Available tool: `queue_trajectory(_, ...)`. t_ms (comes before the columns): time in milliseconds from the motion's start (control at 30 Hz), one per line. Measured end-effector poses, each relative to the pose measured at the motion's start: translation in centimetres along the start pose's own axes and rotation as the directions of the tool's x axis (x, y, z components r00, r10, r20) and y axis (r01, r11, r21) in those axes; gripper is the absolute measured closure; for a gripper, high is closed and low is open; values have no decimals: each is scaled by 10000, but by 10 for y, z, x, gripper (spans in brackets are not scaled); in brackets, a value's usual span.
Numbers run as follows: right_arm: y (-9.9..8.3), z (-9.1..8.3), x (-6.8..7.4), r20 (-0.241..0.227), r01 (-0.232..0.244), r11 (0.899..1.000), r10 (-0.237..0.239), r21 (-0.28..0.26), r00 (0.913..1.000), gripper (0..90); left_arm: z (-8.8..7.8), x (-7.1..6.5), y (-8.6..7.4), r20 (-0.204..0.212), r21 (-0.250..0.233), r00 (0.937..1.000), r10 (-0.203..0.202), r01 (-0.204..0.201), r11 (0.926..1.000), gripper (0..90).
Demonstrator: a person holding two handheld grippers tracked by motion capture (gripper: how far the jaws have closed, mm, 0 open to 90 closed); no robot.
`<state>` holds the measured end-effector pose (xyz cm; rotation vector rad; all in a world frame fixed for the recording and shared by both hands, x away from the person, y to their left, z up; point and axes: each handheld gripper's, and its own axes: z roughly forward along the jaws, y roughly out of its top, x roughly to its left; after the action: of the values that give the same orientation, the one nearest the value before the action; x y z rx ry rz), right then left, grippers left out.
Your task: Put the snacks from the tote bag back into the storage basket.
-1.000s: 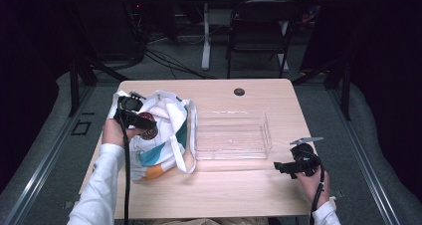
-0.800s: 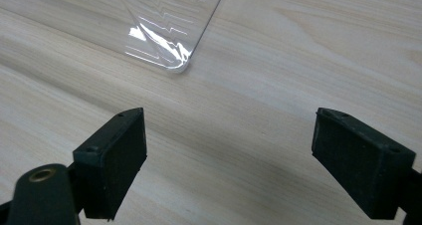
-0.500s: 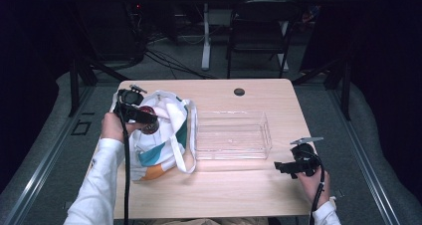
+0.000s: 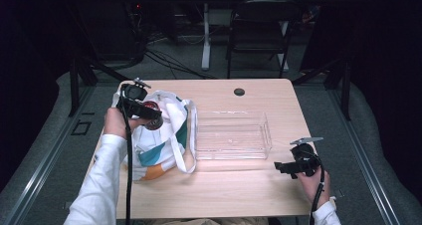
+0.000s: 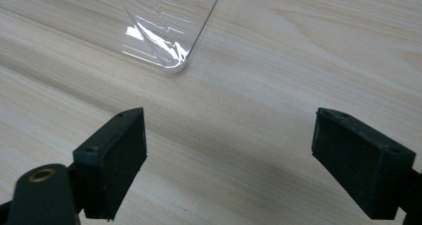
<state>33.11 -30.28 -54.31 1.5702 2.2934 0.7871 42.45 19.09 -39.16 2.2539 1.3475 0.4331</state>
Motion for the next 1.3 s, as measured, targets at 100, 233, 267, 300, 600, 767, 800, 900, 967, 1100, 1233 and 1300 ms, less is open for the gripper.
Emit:
queue_trajectory(100, 0, 0, 0, 2, 7, 10000, -7, 12, 10000, 137, -2, -3, 3, 13, -38, 9999, 123, -123, 9999, 260)
queue_trajectory(233, 0, 0, 0, -8, 1, 10000, -1, -12, 10000, 137, -4, -7, 6, 20, -89, 9998, 207, -207, 9997, 259)
queue_trajectory(267, 0, 0, 0, -17, -9, 10000, 8, -17, 10000, 137, -5, -8, 7, 36, -141, 9997, 228, -228, 9996, 259)
queue_trajectory(300, 0, 0, 0, -11, -2, 10000, 2, 0, 10000, 137, -6, -11, 10, 50, -170, 9995, 308, -307, 9994, 259)
queue_trajectory(600, 0, 0, 0, -16, 5, 10000, -5, -25, 10000, 137, -7, -22, 18, 159, -248, 9980, 610, -606, 9979, 260)
queue_trajectory(767, 0, 0, 0, -15, 25, 10000, -26, -30, 10000, 137, -7, -28, 21, 211, -333, 9975, 681, -674, 9972, 259)
queue_trajectory(800, 0, 0, 0, -12, 25, 10000, -25, -31, 10000, 137, -7, -29, 22, 229, -353, 9972, 707, -698, 9969, 260)
queue_trajectory(900, 0, 0, 0, -16, 12, 10000, -12, -24, 10000, 137, -7, -33, 25, 271, -358, 9965, 786, -776, 9963, 260)
queue_trajectory(967, 0, 0, 0, -15, 12, 10000, -12, -21, 10000, 137, -6, -35, 27, 316, -389, 9960, 833, -821, 9959, 259)
queue_trajectory(1100, 0, 0, 0, -17, 25, 10000, -25, -22, 10000, 137, -5, -39, 29, 354, -414, 9952, 908, -893, 9951, 259)
queue_trajectory(1233, 0, 0, 0, -23, 13, 10000, -13, -22, 10000, 137, -2, -44, 32, 386, -381, 9946, 959, -944, 9948, 260)
queue_trajectory(1300, 0, 0, 0, -20, 11, 10000, -11, -17, 10000, 137, -1, -48, 34, 430, -408, 9934, 1066, -1049, 9936, 260)
